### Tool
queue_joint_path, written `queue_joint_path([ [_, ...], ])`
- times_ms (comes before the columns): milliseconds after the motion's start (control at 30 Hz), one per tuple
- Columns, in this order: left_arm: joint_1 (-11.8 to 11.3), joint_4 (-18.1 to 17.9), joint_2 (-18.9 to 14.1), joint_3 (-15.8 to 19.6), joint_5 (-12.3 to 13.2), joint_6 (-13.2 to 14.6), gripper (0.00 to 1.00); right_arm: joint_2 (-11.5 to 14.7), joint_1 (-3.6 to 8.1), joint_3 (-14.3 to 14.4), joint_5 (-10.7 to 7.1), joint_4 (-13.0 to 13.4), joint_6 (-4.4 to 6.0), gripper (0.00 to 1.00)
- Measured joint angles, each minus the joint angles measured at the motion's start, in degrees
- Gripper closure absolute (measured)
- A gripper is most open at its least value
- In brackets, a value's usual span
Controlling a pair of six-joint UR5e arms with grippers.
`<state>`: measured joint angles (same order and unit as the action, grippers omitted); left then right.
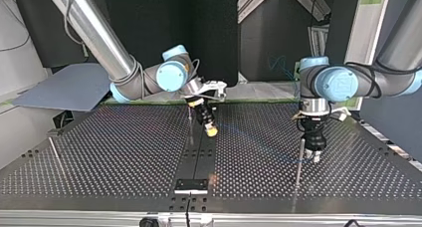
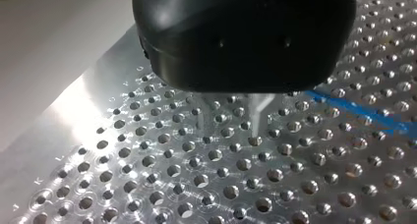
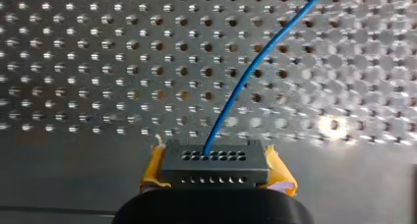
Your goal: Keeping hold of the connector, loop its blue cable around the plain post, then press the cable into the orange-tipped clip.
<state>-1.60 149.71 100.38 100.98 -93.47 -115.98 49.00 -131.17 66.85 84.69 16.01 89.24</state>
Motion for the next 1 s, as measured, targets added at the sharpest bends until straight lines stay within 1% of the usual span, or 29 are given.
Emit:
queue_joint_path([
  [33,0.0,-0.7,0.0,0.2,0.0,-0.6,0.34,-0.5,-0.05,0.0,0.05,0.0,-0.16,1.00],
  [67,0.0,-1.1,0.0,0.2,0.0,-1.1,0.26,-0.8,-0.11,0.0,0.09,0.0,-0.28,1.00],
  [100,0.0,-1.6,0.0,0.3,0.0,-1.5,0.13,-1.2,-0.17,0.0,0.14,0.0,-0.40,1.00],
  [133,0.0,-2.2,0.0,0.4,0.0,-1.9,0.13,-1.7,-0.28,0.0,0.19,0.0,-0.53,1.00],
  [167,-0.1,-2.7,0.0,0.4,-0.1,-2.1,0.09,-2.0,-0.37,0.0,0.23,0.0,-0.61,1.00],
  [200,0.0,-3.0,0.0,0.4,-0.2,-2.3,0.00,-2.4,-0.45,0.0,0.27,0.0,-0.68,1.00],
  [367,0.3,-3.1,0.9,0.5,-1.3,-2.6,0.00,-4.8,-1.00,0.1,0.49,-0.9,-1.00,1.00],
  [500,0.6,-2.6,2.9,0.4,-0.1,-2.4,0.00,-5.7,-1.40,0.2,1.27,-1.6,-1.39,1.00],
  [633,0.7,-2.6,4.9,0.4,0.6,-2.3,0.00,-6.1,-1.87,0.7,2.79,-1.9,-1.68,1.00],
  [700,0.7,-2.5,5.3,0.4,0.6,-2.4,0.00,-6.1,-2.00,1.4,3.13,-1.5,-1.72,1.00],
  [800,0.8,-2.4,5.6,0.4,0.6,-2.5,0.00,-6.3,-2.11,2.8,3.38,-0.2,-1.63,1.00],
  [900,0.9,-2.3,5.6,0.4,0.6,-2.4,0.00,-6.5,-2.11,4.5,3.47,1.4,-1.36,1.00],
  [1000,1.0,-2.1,5.6,0.4,0.6,-2.3,0.00,-7.3,-2.12,6.0,3.77,3.0,-1.25,1.00],
])
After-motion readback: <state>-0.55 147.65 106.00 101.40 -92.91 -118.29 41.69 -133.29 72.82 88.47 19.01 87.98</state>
